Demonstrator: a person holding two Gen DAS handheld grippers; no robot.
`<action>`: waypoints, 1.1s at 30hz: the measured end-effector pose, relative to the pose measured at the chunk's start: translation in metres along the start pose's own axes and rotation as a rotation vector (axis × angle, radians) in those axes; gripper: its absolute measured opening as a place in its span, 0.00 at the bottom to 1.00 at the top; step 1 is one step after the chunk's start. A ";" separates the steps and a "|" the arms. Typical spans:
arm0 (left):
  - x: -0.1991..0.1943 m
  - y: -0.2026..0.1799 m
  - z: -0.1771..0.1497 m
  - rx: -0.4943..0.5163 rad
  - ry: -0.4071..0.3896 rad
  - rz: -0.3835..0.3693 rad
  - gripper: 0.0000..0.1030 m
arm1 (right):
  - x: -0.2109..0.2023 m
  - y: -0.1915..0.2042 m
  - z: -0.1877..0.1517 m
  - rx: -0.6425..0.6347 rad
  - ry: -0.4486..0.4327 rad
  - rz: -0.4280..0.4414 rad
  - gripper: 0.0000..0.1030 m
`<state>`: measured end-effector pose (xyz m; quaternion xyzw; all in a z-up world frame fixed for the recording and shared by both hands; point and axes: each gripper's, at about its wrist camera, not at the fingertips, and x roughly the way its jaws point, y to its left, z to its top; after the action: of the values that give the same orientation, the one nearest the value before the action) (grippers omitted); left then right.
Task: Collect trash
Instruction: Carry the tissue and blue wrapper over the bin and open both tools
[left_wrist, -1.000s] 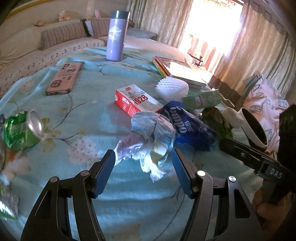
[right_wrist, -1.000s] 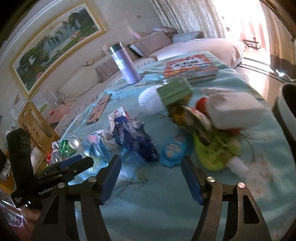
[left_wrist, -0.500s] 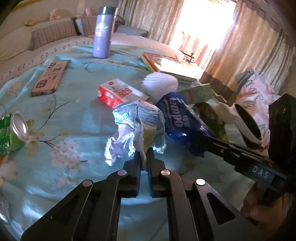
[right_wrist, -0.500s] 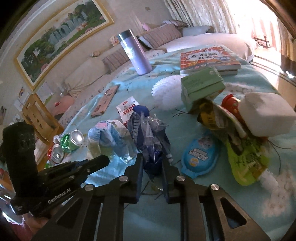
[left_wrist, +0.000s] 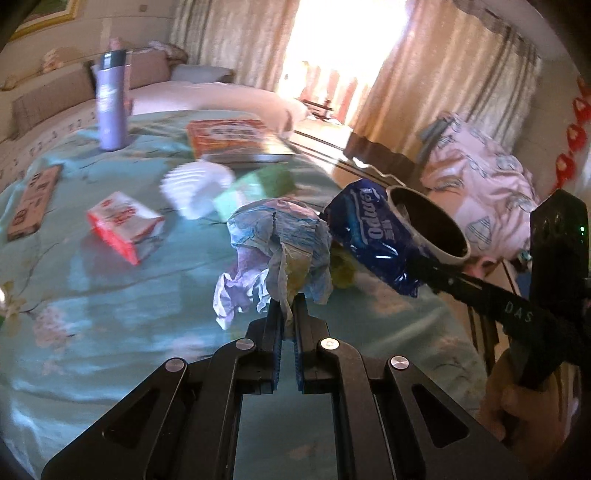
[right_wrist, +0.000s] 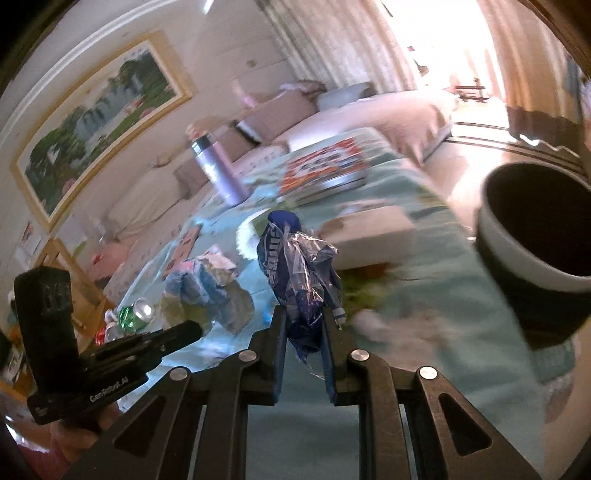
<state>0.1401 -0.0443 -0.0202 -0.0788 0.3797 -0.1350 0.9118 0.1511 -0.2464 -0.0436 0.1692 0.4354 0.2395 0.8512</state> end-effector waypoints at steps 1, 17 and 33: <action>0.002 -0.007 0.001 0.011 0.003 -0.009 0.05 | -0.006 -0.007 0.001 0.009 -0.010 -0.011 0.16; 0.031 -0.089 0.023 0.132 0.028 -0.111 0.05 | -0.057 -0.072 0.010 0.114 -0.116 -0.082 0.16; 0.041 -0.105 0.022 0.156 0.050 -0.107 0.05 | -0.066 -0.098 0.001 0.171 -0.128 -0.092 0.16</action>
<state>0.1641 -0.1561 -0.0062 -0.0242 0.3858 -0.2147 0.8969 0.1443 -0.3648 -0.0479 0.2359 0.4060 0.1509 0.8699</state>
